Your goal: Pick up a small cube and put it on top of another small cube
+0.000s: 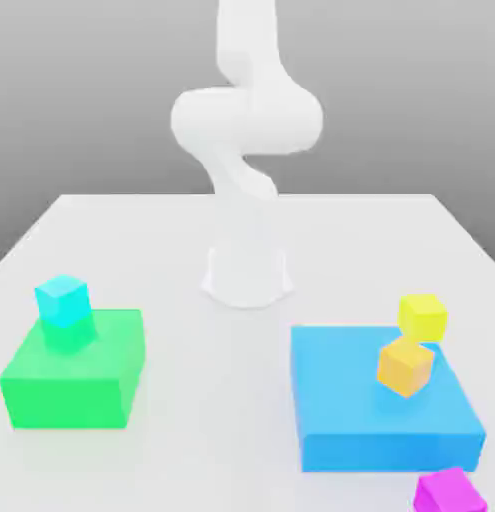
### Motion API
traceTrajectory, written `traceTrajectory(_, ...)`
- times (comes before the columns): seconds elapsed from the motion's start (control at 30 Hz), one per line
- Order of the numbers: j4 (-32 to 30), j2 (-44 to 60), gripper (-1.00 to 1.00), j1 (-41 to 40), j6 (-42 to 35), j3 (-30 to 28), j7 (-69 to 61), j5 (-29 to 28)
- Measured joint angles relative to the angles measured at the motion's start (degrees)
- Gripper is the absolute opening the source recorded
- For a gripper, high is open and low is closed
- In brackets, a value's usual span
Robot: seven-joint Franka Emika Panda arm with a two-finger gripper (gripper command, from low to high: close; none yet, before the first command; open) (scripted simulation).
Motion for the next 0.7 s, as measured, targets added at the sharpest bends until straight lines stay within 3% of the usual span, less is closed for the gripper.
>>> traceTrajectory(0.4,1.9,25.2,0.00,-0.5,6.0,8.8,7.5,-5.9)
traceTrajectory(0.7,3.4,44.0,0.00,3.0,10.3,12.1,13.4,-10.8)
